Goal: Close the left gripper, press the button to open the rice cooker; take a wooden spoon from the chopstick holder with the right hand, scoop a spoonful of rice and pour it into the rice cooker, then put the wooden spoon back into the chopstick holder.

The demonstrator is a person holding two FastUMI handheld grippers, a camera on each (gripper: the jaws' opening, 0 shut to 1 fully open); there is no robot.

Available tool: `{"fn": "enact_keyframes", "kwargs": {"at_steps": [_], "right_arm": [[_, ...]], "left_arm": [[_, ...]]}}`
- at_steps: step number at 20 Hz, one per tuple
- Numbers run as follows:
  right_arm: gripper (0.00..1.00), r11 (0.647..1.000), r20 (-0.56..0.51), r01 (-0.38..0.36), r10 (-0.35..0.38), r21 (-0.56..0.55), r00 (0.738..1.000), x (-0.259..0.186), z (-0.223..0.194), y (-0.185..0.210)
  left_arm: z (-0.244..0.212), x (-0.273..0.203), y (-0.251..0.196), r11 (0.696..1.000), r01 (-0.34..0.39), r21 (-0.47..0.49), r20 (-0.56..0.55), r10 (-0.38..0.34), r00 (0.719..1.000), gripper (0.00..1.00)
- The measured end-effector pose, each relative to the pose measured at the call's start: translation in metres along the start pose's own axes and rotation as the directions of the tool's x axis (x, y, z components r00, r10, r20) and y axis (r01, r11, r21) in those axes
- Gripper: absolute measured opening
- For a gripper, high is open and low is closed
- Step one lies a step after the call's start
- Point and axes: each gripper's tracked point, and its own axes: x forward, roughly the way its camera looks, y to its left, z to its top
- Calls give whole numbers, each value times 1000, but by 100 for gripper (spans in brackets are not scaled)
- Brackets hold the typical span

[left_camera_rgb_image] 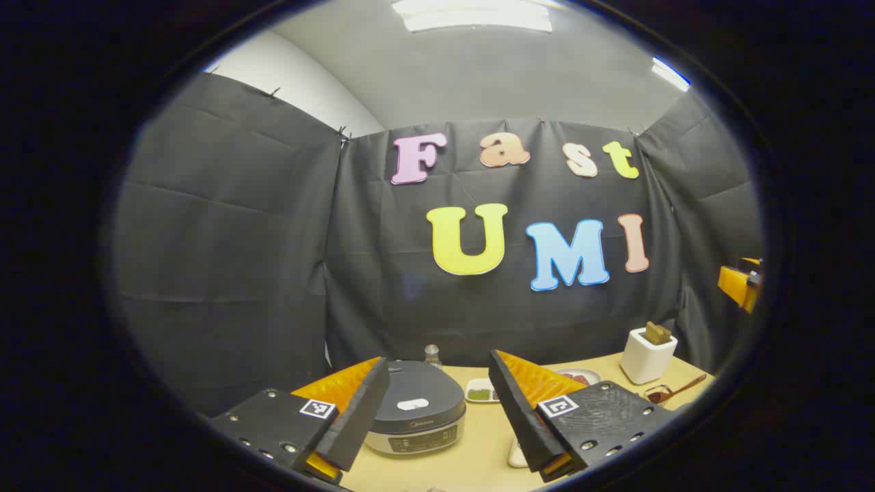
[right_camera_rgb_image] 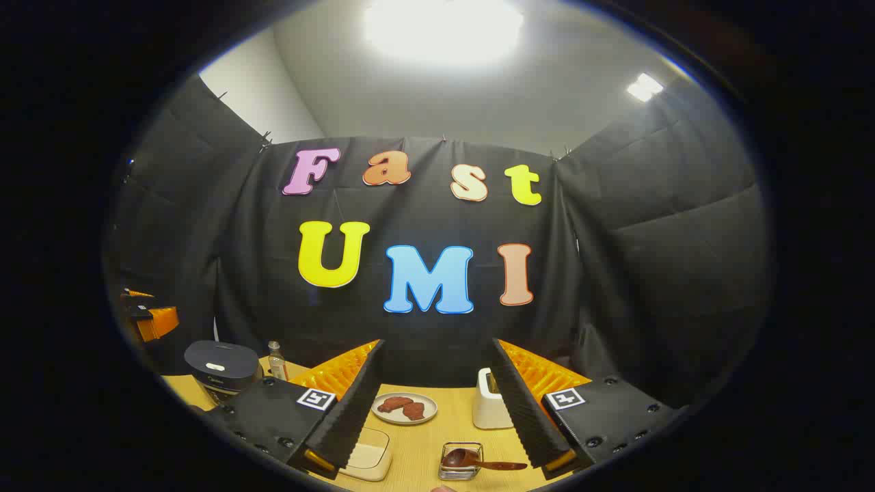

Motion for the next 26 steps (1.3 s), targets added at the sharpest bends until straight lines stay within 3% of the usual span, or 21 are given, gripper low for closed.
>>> {"fn": "enact_keyframes", "kwargs": {"at_steps": [15,26], "right_arm": [[96,1000,10,16,-17,15,1000,-5,3,-7],[96,1000,-6,6,-6,6,1000,1,-2,3]], "left_arm": [[4,-5,14,999,-47,12,19,46,999,91],[13,12,16,1000,-18,20,48,17,999,91]]}}
